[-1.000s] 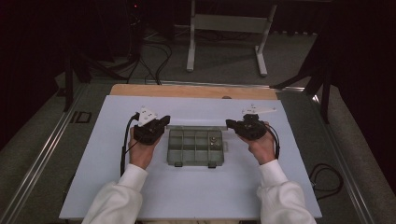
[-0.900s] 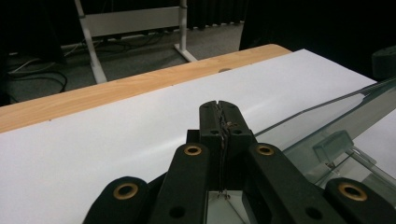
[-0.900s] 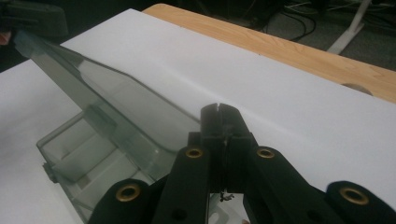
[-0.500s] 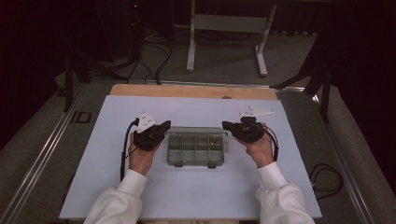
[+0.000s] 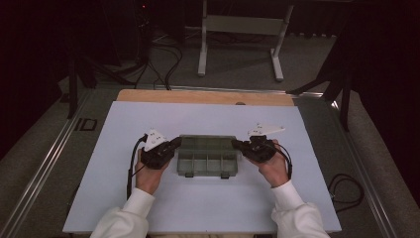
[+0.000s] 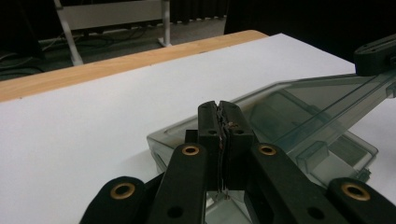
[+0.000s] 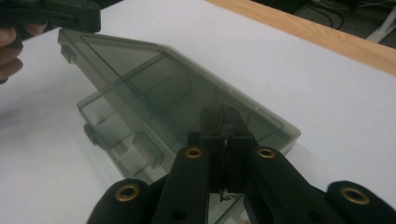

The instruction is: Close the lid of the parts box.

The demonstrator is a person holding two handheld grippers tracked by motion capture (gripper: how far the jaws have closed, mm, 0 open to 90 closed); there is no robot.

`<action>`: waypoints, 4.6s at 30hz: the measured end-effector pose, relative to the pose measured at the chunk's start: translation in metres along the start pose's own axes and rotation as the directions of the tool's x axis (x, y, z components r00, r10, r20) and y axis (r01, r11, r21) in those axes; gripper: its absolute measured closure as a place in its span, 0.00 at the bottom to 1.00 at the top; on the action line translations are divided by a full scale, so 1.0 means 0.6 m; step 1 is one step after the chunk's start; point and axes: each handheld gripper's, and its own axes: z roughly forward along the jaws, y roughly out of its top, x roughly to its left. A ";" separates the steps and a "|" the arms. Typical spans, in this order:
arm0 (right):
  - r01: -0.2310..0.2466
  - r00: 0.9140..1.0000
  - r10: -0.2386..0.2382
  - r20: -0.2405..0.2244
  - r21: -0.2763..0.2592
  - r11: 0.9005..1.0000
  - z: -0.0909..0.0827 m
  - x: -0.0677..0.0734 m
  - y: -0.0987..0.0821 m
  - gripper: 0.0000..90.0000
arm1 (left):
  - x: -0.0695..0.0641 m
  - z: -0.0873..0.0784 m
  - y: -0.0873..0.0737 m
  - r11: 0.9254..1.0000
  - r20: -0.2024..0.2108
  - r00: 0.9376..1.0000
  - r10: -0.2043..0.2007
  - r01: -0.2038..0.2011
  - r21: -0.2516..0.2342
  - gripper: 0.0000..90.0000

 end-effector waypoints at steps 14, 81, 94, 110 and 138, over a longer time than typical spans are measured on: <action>0.036 0.999 -0.035 -0.009 0.040 0.999 -0.003 0.029 -0.030 0.99 | -0.005 -0.011 -0.041 0.999 0.010 0.999 -0.043 0.043 0.027 0.98; 0.078 0.996 -0.075 -0.038 0.077 0.994 -0.014 0.052 -0.101 0.94 | -0.054 -0.027 -0.083 0.970 0.164 0.980 0.113 -0.144 0.195 0.63; 0.032 0.999 -0.032 -0.008 0.022 0.999 -0.046 0.036 -0.104 0.53 | -0.033 -0.071 -0.076 0.989 0.118 0.990 0.081 -0.094 0.114 0.44; -0.024 0.999 0.025 0.023 -0.034 0.999 -0.076 0.012 -0.121 0.21 | 0.008 -0.128 -0.076 0.996 -0.022 0.999 0.044 -0.042 0.079 0.16; -0.077 0.978 0.096 0.183 -0.106 0.991 -0.124 -0.005 -0.203 0.12 | 0.055 -0.184 -0.111 0.999 -0.187 0.982 0.033 -0.030 0.022 0.03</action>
